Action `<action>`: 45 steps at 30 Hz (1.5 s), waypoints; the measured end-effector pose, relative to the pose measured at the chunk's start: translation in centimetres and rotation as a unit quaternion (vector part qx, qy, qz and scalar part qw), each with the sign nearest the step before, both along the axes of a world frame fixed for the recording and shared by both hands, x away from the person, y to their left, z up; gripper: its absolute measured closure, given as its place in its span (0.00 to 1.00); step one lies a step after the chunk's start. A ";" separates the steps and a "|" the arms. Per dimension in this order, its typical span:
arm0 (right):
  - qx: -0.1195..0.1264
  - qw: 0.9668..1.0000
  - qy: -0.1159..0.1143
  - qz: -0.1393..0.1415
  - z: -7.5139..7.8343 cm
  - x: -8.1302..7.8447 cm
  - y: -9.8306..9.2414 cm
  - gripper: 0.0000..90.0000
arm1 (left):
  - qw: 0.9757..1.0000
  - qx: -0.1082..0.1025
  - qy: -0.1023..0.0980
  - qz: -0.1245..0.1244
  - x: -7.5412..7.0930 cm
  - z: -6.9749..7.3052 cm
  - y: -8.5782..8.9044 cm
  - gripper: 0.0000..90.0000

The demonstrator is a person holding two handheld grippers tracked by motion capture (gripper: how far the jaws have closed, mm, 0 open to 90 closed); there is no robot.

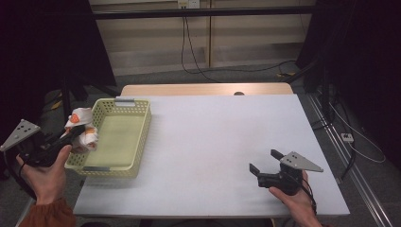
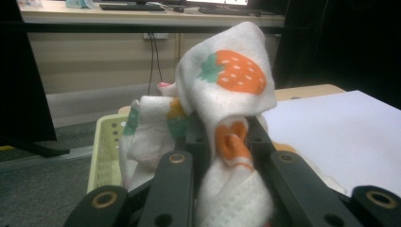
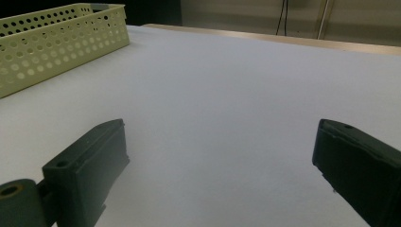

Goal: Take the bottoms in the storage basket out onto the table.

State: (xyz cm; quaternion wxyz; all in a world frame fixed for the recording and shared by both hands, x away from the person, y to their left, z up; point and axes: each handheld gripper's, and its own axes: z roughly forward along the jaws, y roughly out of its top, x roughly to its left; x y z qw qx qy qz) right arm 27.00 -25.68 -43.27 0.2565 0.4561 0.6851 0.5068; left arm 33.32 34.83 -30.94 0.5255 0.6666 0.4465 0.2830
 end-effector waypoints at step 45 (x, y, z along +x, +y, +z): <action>0.000 1.000 0.002 0.004 0.0 0.1 0.0 0.05 | 0.996 0.015 -0.017 -0.085 1.0 2.0 -6.6 0.86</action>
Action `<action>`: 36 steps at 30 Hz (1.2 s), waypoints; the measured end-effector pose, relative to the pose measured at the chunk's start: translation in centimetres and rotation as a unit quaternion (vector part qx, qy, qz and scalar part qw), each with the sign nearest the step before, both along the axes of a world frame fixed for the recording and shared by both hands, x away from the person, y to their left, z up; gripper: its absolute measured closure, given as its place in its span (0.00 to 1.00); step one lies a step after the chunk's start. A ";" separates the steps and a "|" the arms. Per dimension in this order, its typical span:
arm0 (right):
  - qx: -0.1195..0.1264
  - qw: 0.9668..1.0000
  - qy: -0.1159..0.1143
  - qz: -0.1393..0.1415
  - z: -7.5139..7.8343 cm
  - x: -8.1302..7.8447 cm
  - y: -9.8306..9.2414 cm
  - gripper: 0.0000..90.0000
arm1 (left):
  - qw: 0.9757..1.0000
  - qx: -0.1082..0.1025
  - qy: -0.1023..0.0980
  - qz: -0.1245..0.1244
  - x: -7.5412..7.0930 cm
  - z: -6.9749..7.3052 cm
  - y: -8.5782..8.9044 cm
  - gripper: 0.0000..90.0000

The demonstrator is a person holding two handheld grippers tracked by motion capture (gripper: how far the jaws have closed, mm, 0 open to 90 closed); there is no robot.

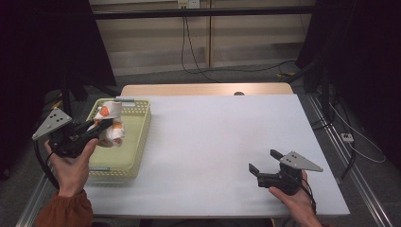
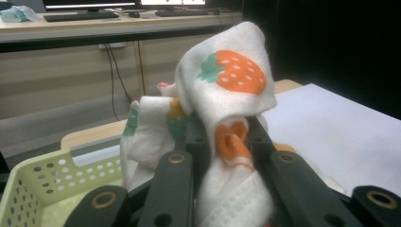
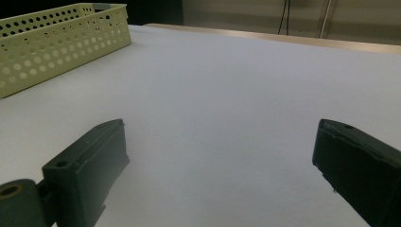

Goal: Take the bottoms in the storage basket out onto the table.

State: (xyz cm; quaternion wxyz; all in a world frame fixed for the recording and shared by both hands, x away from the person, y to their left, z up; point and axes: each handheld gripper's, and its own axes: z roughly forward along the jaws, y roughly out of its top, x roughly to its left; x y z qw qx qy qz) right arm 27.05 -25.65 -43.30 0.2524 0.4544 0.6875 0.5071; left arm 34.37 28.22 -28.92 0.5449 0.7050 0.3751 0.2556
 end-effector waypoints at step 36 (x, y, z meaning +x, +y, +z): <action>0.000 1.000 0.000 0.004 0.0 0.0 0.0 0.04 | 0.999 -0.004 -0.004 -0.051 1.4 0.6 -4.7 0.86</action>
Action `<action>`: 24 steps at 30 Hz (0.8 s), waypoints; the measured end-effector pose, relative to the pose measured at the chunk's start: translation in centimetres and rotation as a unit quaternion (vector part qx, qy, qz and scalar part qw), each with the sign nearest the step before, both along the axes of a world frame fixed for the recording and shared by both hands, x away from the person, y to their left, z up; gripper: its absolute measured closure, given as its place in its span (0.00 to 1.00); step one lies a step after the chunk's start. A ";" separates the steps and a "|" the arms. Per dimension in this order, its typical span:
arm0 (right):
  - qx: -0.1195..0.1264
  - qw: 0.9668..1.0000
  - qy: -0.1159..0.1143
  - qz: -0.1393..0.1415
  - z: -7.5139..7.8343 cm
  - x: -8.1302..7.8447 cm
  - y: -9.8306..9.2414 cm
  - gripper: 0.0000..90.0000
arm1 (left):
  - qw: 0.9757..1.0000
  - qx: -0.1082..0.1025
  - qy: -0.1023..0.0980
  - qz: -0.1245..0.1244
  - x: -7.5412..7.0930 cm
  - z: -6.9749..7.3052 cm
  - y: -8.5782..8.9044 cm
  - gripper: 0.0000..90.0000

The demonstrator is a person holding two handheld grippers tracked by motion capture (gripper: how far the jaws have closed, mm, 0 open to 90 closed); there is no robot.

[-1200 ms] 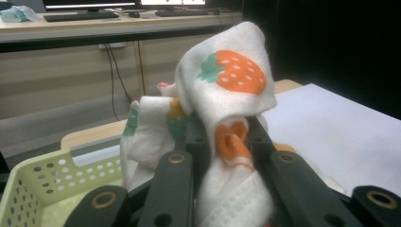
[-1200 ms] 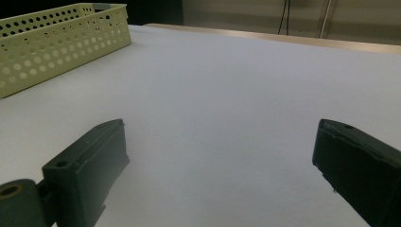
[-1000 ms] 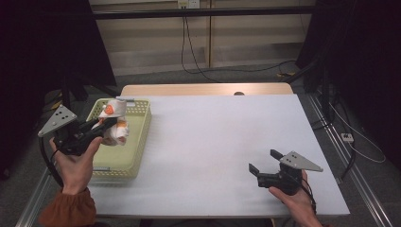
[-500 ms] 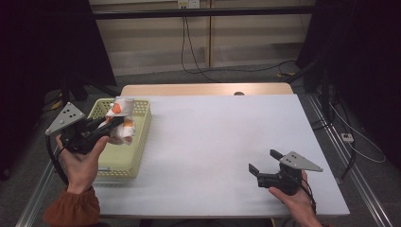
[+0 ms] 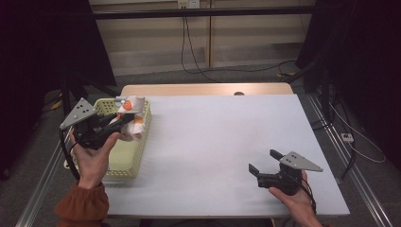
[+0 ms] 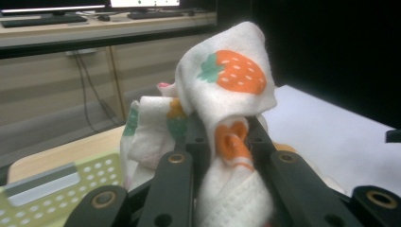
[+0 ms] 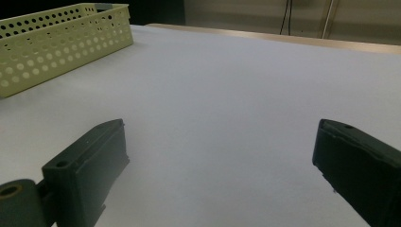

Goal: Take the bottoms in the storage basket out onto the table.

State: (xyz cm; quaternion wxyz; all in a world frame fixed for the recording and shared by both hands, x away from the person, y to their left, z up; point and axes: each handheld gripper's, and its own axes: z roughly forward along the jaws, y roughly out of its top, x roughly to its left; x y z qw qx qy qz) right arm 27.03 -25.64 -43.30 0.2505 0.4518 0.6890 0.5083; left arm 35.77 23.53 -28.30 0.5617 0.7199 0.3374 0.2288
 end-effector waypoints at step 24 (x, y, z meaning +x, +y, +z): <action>0.002 1.000 0.000 0.004 0.0 0.0 0.1 0.04 | 0.999 0.002 0.006 -0.035 1.2 0.0 -3.9 0.87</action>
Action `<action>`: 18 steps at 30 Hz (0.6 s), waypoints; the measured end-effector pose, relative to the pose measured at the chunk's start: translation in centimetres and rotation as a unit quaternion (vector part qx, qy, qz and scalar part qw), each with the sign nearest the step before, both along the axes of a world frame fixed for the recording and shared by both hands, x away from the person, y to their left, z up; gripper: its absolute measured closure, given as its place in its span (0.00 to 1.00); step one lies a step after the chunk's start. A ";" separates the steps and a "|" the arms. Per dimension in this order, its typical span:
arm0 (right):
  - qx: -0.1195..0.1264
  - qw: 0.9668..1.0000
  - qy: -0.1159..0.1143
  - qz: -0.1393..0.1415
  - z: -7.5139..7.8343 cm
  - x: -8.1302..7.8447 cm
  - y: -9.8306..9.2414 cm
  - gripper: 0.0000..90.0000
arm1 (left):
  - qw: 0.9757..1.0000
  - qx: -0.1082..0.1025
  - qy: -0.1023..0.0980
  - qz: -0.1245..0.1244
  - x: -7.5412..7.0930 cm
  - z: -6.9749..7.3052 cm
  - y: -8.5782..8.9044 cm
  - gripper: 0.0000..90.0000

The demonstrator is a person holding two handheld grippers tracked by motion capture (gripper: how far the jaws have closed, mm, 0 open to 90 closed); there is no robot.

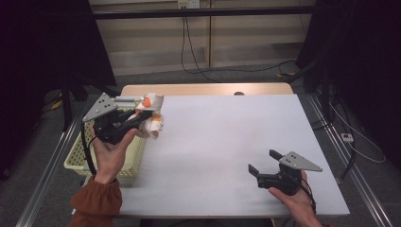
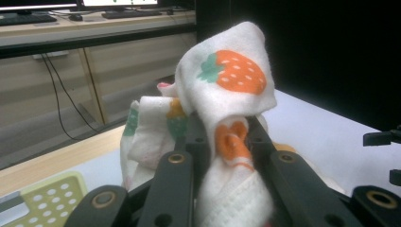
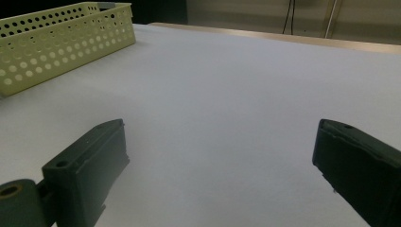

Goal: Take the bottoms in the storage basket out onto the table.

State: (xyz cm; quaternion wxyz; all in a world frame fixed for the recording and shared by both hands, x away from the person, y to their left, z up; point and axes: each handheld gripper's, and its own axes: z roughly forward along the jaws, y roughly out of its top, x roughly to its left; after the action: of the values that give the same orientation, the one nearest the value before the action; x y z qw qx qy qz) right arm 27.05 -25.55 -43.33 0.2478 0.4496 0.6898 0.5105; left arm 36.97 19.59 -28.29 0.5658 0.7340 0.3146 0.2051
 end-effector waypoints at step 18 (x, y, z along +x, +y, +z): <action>-0.001 1.000 0.001 0.001 0.0 0.0 -0.1 0.05 | 0.999 -0.005 0.008 -0.032 0.7 0.5 -3.0 0.86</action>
State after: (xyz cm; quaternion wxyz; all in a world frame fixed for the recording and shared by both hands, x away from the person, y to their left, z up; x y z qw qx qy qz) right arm 27.04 -25.61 -43.34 0.2474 0.4492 0.6908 0.5097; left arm 37.66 16.59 -27.82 0.5733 0.7426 0.2962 0.1793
